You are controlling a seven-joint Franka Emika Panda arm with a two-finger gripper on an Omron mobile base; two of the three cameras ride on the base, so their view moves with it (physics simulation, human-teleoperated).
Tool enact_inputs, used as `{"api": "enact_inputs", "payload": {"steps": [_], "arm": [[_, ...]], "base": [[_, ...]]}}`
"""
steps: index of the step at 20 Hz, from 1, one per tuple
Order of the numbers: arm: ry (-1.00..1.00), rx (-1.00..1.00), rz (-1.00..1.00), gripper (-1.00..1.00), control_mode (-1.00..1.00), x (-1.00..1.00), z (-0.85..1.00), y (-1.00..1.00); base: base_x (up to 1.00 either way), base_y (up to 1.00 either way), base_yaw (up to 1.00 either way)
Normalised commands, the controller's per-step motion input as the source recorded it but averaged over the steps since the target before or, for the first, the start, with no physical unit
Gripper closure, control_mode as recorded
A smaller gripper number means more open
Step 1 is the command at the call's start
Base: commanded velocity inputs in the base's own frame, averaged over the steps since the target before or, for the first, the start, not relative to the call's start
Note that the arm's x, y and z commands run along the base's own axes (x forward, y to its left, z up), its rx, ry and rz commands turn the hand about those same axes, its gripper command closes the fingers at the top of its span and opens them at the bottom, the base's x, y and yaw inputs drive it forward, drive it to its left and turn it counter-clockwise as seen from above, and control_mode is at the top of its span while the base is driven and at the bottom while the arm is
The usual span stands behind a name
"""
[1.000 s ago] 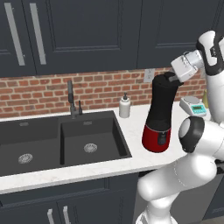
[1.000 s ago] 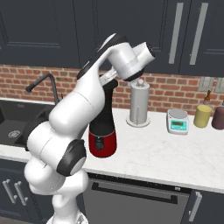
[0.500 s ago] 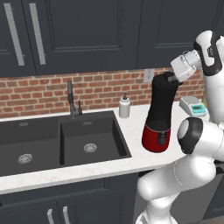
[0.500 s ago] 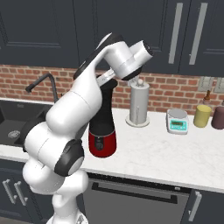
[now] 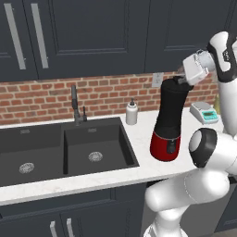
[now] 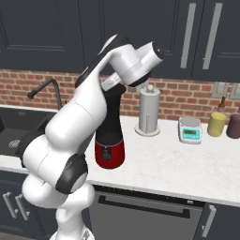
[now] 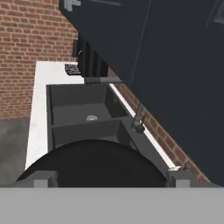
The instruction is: Close the lid blender by securely placing the lid on top.
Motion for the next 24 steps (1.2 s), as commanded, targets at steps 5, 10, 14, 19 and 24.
{"api": "enact_inputs", "payload": {"steps": [5, 10, 14, 19, 24], "arm": [[-0.22, 0.0, -0.04, -1.0, -1.0, -0.15, 0.38, 0.0], [-0.33, 0.0, -0.06, -1.0, -1.0, -0.93, 0.09, -0.1], [-0.38, -0.05, 0.0, -1.0, -1.0, -1.0, -0.45, -0.19], [-0.3, -0.16, 0.0, -1.0, -1.0, -1.0, -0.82, -0.13], [-0.11, -0.35, 0.0, -1.0, -1.0, -1.0, -1.0, -0.04]], "base": [[0.0, 0.0, 0.0], [0.0, 0.0, 0.0], [0.0, 0.0, 0.0], [0.0, 0.0, 0.0], [0.0, 0.0, 0.0]]}}
